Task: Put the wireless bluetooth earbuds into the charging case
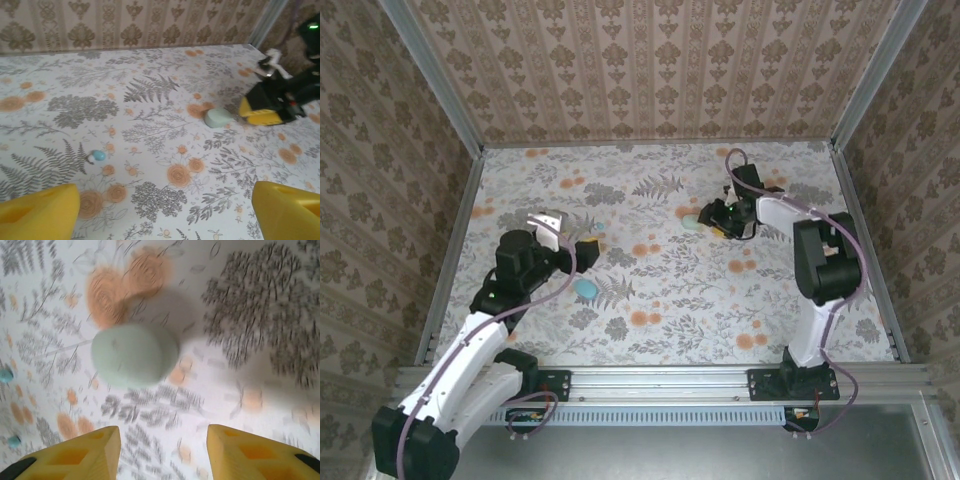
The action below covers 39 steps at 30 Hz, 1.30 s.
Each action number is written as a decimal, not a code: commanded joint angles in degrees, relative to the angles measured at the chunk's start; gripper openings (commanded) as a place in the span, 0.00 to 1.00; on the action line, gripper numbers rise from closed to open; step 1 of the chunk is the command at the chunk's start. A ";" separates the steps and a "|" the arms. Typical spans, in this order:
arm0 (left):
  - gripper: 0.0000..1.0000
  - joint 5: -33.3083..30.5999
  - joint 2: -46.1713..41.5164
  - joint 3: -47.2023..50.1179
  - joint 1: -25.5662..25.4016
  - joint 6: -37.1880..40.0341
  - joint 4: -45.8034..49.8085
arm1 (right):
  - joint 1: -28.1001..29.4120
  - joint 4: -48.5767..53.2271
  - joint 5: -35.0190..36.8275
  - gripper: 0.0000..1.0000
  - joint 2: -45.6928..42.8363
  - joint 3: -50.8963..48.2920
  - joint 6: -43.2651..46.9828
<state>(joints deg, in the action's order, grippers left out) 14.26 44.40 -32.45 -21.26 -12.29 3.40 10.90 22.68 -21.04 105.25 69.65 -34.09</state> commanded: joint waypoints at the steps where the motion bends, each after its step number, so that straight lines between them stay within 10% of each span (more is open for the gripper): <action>1: 0.88 -4.88 0.24 -3.64 2.25 -4.11 8.89 | 6.48 3.18 8.26 0.50 -7.75 -3.65 2.80; 15: 0.86 5.19 5.09 -0.63 20.98 -18.91 16.30 | 41.97 -3.80 14.51 0.54 2.45 6.44 8.57; 39: 0.88 2.28 8.77 1.02 28.64 -20.09 19.11 | 47.53 6.06 13.93 0.67 21.99 27.70 19.67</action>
<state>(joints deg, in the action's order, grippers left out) 18.11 53.21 -30.61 6.85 -31.75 21.39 57.95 26.76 -7.29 125.78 94.52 -16.19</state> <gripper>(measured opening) 0.878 0.669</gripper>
